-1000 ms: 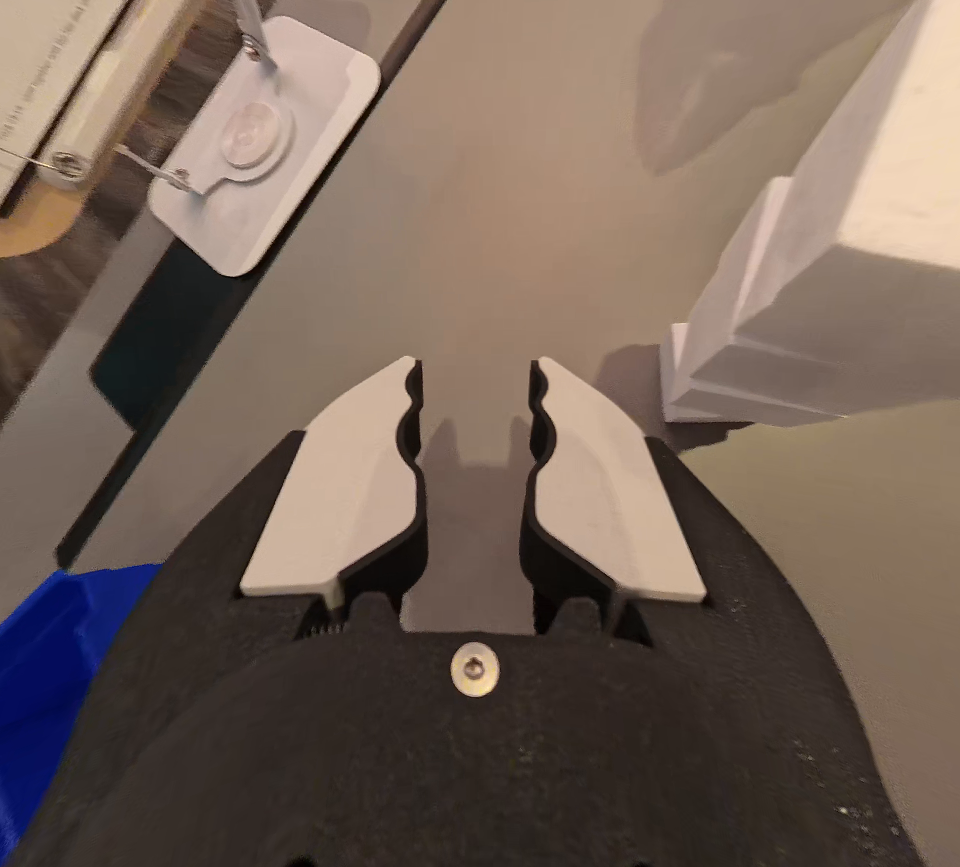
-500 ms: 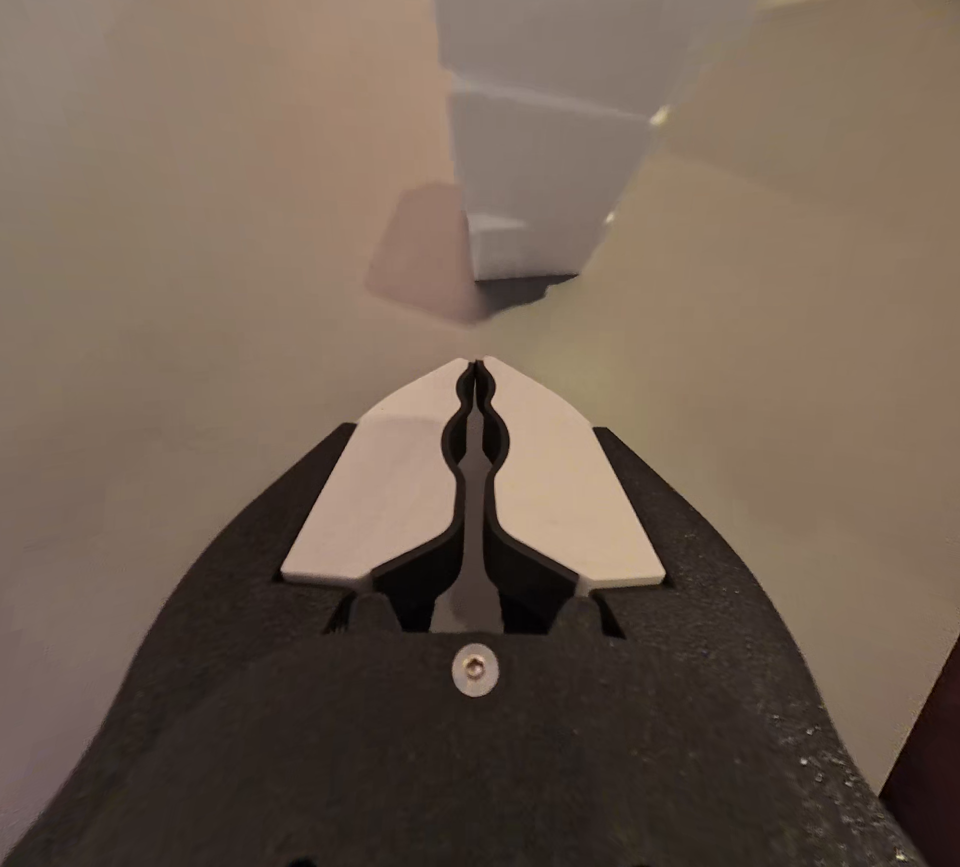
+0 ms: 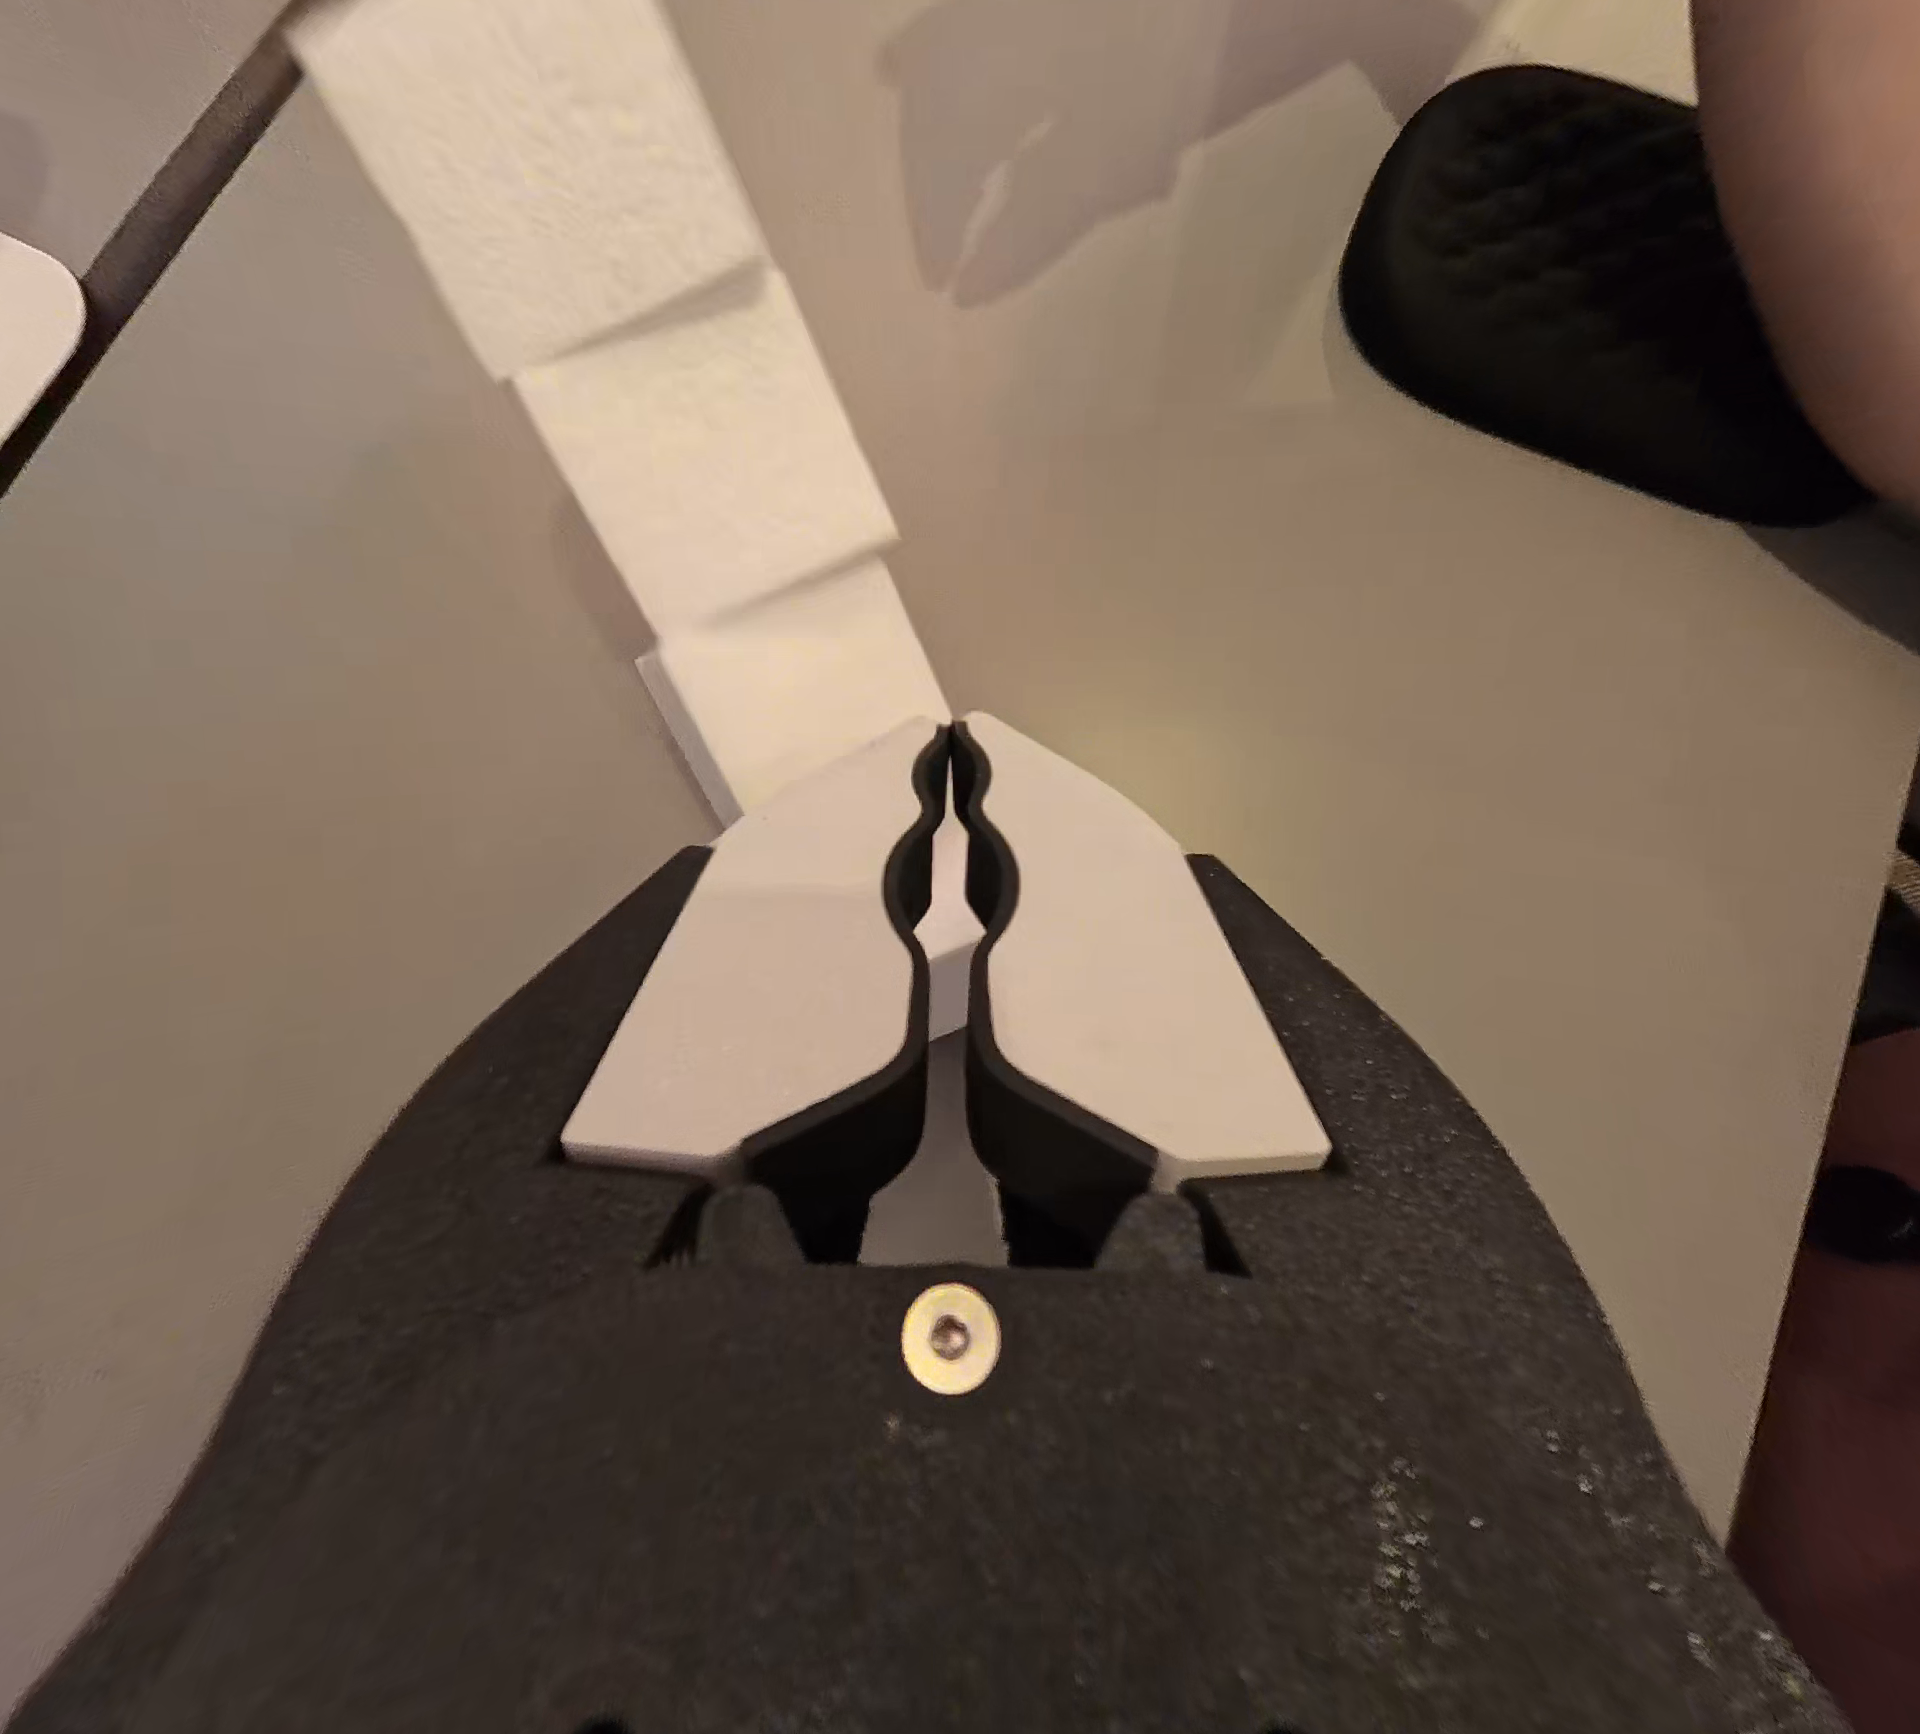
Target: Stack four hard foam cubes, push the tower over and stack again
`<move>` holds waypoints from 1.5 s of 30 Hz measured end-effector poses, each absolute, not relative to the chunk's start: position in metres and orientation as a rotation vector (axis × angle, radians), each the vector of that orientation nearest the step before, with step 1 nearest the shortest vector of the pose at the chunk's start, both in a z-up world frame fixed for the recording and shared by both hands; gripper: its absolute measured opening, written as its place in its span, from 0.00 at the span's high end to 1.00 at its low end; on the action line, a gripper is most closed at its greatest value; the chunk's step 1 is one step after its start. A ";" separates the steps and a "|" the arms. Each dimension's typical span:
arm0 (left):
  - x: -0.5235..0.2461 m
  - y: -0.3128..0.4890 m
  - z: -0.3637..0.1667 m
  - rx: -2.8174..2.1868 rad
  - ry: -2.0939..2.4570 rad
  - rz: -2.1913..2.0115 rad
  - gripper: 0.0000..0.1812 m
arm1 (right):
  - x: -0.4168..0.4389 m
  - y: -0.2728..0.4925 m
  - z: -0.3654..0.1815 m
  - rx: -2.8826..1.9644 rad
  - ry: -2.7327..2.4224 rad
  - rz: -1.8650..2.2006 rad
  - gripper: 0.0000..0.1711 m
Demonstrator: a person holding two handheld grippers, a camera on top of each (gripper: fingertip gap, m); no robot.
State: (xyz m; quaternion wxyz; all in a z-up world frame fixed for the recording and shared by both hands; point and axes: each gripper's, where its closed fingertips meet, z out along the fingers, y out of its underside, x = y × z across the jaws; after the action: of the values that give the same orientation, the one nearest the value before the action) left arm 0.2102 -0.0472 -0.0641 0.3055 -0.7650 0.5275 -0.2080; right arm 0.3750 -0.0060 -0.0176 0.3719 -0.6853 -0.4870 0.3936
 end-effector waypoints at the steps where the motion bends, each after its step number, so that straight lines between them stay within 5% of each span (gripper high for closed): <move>1: 0.209 -0.048 -0.063 -2.024 1.385 -0.561 1.00 | 0.381 -0.005 -0.020 -1.771 -1.229 1.004 0.96; 5: 0.191 -0.044 -0.060 -2.008 1.274 -0.553 0.99 | 0.399 0.003 -0.026 -1.808 -1.140 0.997 0.94; 10: 0.166 -0.050 -0.081 -2.103 1.016 -0.590 0.57 | 0.410 0.029 -0.027 -1.829 -1.015 0.890 0.84; 12: 0.159 -0.056 -0.099 -2.123 0.960 -0.521 0.53 | 0.419 0.045 -0.030 -1.873 -0.932 0.798 0.74; 15: 0.153 -0.058 -0.121 -2.168 0.862 -0.371 0.38 | 0.437 0.065 -0.044 -1.950 -0.862 0.621 0.67; 19: 0.162 -0.053 -0.131 -2.207 0.693 -0.355 0.32 | 0.457 0.084 -0.067 -2.008 -0.756 0.489 0.62; 29: 0.174 -0.042 -0.148 -2.246 0.683 -0.279 0.47 | 0.450 0.089 -0.126 -2.498 -0.400 0.349 0.41; 32: 0.173 -0.040 -0.150 -2.265 0.692 -0.327 0.61 | 0.449 0.082 -0.140 -2.626 -0.441 0.242 0.43; 35: 0.161 -0.037 -0.149 -2.281 0.698 -0.324 0.61 | 0.446 0.081 -0.138 -2.632 -0.424 0.274 0.64; 45: 0.157 0.011 -0.038 -2.082 0.569 -0.606 0.62 | 0.467 0.088 -0.119 -2.443 -0.281 0.494 0.64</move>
State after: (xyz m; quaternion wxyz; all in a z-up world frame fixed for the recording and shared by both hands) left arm 0.1571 0.0115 -0.0378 0.4349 -0.8363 0.2286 -0.2433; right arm 0.4674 0.0878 -0.1188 0.3113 -0.9256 -0.1064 0.1872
